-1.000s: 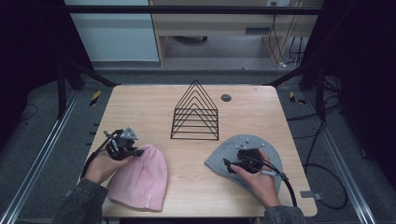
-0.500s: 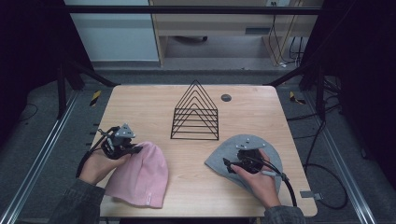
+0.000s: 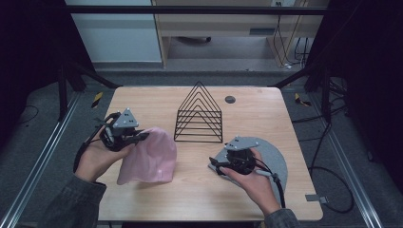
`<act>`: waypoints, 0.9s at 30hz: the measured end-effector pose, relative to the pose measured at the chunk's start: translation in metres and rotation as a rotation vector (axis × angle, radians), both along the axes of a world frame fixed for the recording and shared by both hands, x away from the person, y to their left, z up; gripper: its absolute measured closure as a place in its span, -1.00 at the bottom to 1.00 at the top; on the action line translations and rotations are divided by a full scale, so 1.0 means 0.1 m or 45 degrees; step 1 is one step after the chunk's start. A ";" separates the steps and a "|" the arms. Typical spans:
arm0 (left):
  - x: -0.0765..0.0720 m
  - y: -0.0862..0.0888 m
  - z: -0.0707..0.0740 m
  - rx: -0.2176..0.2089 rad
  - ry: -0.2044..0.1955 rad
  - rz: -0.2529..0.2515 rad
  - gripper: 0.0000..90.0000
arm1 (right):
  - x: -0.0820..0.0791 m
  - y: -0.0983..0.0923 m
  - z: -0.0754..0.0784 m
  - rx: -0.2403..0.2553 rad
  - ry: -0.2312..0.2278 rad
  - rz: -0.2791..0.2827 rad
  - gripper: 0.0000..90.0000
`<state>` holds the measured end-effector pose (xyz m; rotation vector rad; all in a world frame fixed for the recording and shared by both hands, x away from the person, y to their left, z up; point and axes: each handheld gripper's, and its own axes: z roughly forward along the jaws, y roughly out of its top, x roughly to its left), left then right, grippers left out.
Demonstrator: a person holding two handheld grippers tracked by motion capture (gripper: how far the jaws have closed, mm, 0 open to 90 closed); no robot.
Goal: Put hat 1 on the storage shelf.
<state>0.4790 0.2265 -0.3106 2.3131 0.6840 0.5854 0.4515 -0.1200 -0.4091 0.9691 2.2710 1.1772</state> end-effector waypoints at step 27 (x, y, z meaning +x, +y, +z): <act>-0.03 -0.19 0.76 -0.143 -0.155 -0.042 0.88 | 0.23 0.92 -0.05 -0.002 0.075 0.256 -0.07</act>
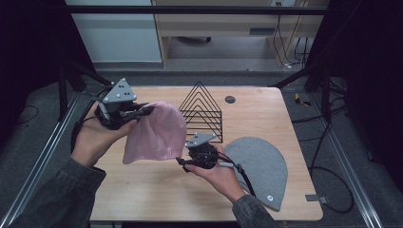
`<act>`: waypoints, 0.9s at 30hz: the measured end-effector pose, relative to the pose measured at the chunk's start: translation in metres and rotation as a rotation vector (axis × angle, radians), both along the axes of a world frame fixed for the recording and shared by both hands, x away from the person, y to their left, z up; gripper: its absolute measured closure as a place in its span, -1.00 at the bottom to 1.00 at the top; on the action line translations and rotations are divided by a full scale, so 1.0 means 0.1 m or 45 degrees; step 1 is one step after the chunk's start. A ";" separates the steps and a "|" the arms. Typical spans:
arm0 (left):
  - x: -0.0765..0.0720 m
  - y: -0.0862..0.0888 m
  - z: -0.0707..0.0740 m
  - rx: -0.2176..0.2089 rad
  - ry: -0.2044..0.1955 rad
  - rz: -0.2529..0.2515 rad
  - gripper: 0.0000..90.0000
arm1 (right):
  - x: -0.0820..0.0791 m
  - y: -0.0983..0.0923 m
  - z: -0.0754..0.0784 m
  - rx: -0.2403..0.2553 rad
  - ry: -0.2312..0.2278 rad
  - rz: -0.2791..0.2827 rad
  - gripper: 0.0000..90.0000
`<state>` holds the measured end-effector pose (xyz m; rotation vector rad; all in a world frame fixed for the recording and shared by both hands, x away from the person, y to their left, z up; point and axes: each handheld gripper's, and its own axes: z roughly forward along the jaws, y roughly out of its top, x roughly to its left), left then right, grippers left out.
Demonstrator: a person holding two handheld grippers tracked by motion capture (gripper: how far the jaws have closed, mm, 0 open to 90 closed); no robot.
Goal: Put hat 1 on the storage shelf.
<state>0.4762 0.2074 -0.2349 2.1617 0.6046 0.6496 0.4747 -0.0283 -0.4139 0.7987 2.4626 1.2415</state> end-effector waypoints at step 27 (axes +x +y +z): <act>0.14 0.14 -0.18 -0.192 0.099 -0.015 0.87 | 0.03 -0.19 0.14 -0.016 -0.021 0.079 0.87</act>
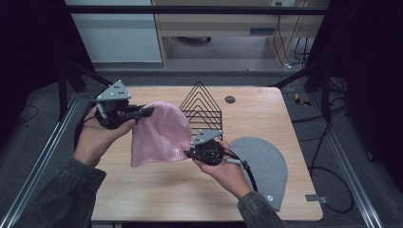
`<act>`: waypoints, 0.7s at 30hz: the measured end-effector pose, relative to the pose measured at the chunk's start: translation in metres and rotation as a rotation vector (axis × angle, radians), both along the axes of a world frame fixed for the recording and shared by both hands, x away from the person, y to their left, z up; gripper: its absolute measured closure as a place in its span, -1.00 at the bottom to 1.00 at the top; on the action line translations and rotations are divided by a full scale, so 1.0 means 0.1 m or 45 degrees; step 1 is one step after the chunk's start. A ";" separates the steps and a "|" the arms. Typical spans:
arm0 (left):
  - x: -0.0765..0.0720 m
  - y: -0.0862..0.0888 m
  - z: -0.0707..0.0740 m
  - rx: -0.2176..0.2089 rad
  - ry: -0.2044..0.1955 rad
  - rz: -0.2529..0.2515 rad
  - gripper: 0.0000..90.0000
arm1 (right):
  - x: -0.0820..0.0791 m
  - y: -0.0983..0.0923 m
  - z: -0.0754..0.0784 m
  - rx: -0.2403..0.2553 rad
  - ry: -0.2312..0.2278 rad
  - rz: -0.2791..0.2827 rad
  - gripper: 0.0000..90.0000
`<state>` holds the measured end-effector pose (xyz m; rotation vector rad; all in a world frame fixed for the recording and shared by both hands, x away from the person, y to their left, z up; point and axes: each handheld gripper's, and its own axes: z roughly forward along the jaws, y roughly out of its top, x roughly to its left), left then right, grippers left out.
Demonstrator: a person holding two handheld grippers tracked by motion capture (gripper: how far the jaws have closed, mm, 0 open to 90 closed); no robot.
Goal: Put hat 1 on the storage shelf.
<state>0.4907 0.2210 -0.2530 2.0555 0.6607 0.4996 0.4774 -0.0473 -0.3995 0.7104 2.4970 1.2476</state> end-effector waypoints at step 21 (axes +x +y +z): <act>0.21 -0.17 0.46 -0.011 -0.102 0.027 0.86 | 0.19 -0.27 0.65 -0.020 -0.064 -0.028 0.87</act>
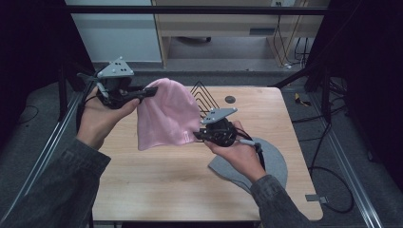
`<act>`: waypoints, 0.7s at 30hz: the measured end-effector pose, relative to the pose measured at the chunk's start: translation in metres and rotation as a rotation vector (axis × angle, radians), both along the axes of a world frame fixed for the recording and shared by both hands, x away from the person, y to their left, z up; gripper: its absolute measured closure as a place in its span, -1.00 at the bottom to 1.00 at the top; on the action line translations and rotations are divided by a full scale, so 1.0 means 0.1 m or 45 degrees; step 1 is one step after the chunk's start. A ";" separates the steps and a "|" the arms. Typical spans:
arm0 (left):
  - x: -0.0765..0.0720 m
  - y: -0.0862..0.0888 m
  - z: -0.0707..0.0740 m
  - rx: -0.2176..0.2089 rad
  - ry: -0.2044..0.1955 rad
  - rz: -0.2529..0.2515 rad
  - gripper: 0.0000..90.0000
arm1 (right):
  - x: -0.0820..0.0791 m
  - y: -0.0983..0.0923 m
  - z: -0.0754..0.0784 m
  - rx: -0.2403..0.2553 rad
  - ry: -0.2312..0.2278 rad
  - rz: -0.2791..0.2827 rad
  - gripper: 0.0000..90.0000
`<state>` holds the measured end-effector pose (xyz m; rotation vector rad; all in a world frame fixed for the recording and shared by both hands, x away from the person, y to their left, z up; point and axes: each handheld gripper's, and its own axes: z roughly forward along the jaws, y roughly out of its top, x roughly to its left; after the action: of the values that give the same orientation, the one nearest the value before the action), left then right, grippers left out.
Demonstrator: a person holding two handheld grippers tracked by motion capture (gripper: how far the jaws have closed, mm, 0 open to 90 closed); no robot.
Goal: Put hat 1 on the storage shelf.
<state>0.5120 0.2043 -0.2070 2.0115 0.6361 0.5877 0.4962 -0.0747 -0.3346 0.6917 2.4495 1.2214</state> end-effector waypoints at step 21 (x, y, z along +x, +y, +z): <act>0.35 -0.07 0.19 -0.099 -0.039 0.017 0.86 | 0.47 -0.22 0.48 0.006 -0.026 -0.032 0.88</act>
<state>0.5466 0.1977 -0.1877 1.9240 0.6447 0.5916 0.5428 -0.0968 -0.2870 0.7054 2.4154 1.2190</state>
